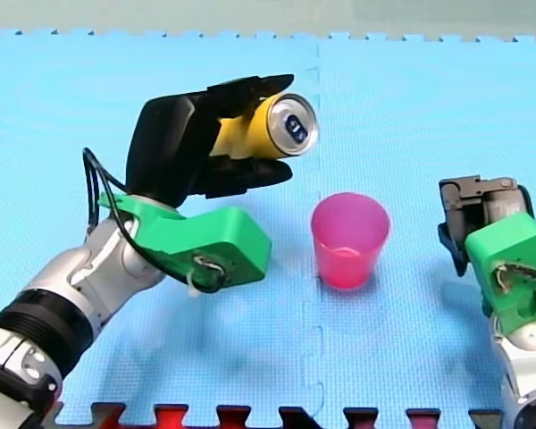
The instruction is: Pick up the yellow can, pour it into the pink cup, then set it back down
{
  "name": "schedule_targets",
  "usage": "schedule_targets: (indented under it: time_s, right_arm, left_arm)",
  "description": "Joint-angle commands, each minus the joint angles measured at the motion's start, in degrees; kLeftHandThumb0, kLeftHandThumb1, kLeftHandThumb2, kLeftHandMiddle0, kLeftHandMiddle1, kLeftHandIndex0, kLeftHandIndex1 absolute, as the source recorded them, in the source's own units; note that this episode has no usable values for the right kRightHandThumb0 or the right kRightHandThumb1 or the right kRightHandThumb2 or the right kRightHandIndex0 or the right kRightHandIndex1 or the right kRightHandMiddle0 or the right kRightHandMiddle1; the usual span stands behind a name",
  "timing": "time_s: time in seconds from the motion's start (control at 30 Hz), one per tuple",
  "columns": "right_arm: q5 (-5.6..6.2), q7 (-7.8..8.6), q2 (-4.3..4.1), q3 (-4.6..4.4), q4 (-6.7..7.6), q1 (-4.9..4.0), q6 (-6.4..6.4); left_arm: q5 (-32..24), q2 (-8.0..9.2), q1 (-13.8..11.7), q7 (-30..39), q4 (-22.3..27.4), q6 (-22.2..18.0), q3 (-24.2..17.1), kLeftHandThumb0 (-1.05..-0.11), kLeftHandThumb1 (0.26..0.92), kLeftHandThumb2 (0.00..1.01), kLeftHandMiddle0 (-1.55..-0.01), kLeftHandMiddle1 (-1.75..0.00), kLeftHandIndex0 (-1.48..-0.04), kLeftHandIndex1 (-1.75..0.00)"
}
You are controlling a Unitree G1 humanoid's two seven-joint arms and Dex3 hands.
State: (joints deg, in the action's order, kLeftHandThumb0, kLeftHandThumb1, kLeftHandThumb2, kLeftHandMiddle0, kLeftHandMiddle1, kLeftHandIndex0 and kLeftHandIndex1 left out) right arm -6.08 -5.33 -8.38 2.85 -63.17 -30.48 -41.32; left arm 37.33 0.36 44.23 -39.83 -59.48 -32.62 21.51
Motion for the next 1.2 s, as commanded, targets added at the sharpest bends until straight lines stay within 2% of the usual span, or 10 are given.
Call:
schedule_targets:
  time_s: [0.0,0.13,0.23,0.53,0.7,0.87,1.1,1.13,1.17]
  right_arm:
    - [-0.38,-0.6,-0.36,-0.04,-0.4,0.06,-0.62]
    - [-1.68,-2.04,-0.59,-0.57,-0.82,0.08,-1.11]
    - [-1.96,-2.44,-0.56,-0.68,-0.99,0.08,-1.28]
    - [-1.39,-1.94,-0.36,-0.38,-1.25,0.02,-1.38]
    - [-1.06,-1.39,-0.36,-0.25,-1.48,-0.05,-1.45]
    - [-1.07,-1.34,-0.34,-0.29,-1.43,-0.1,-1.41]
    - [-0.75,-0.78,-0.3,-0.17,-1.4,-0.21,-1.32]
    - [-0.73,-0.7,-0.31,-0.16,-1.36,-0.23,-1.28]
    - [-0.77,-0.65,-0.35,-0.2,-1.3,-0.25,-1.19]
  left_arm:
    - [0.43,0.12,1.44,-0.88,-0.9,-0.51,0.75,-0.419,0.771,0.0,-1.36,-0.02,-1.22,0.0]
    - [1.69,0.41,2.7,-1.74,-2.41,-0.33,2.27,-0.411,0.772,0.0,-1.36,-0.02,-1.21,0.0]
    - [2.74,0.76,3.48,-2.66,-2.97,-0.13,3.37,-0.422,0.775,0.0,-1.36,-0.01,-1.18,0.0]
    - [5.75,1.39,5.13,-5.38,-4.6,1.3,6.37,-0.427,0.776,0.0,-1.32,0.0,-1.15,0.0]
    - [8.74,1.64,5.82,-8.53,-5.13,3.66,8.87,-0.417,0.781,0.0,-1.31,0.0,-1.15,0.0]
    - [13.44,2.38,7.06,-14.0,-5.78,6.37,12.67,-0.368,0.796,0.01,-1.38,-0.04,-1.19,-0.02]
    - [15.03,2.81,8.04,-14.61,-6.14,8.29,15.12,-0.316,0.816,0.01,-1.44,-0.08,-1.23,-0.02]
    - [15.18,2.89,8.12,-14.48,-5.99,8.54,15.4,-0.31,0.821,0.01,-1.45,-0.1,-1.24,-0.03]
    - [15.4,2.97,8.24,-14.33,-5.82,8.89,15.71,-0.309,0.824,0.01,-1.38,-0.27,-1.26,-0.03]
